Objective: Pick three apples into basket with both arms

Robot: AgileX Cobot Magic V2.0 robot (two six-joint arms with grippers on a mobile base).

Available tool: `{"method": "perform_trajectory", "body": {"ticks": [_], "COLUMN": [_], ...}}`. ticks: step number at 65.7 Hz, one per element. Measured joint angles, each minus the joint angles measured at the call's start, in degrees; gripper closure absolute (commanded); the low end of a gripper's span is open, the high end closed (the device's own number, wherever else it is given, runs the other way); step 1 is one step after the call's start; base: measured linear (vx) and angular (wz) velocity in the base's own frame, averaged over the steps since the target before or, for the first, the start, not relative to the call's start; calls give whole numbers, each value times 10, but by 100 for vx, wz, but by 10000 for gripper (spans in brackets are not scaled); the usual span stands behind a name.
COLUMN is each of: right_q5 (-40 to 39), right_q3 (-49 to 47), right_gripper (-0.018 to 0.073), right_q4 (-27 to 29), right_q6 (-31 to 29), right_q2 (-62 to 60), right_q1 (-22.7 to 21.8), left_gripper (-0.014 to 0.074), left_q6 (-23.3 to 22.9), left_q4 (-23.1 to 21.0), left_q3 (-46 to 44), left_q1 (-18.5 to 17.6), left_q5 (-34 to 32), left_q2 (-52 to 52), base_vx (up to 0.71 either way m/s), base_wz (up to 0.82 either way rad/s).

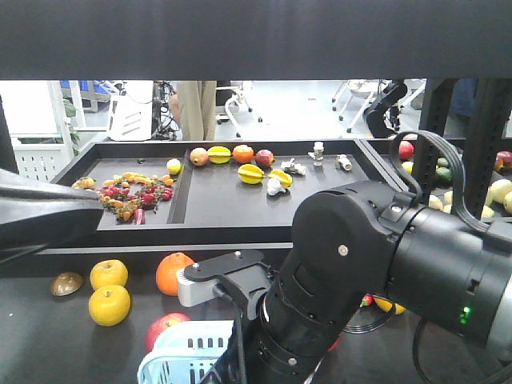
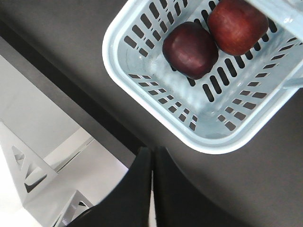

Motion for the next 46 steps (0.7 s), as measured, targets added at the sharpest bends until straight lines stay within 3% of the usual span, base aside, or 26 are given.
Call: {"method": "perform_trajectory", "body": {"ticks": [46], "right_q5": [5], "right_q3": [0], "right_gripper": [568], "right_q4": [1], "right_q6": [0], "right_q2": [0], "right_q1": [0], "left_gripper": [604], "left_q6": [0], "left_q4": [0], "left_q3": [0], "left_q1": [0], "left_q5": [0], "left_q2": [0], "base_vx": [0], "base_wz": [0]}}
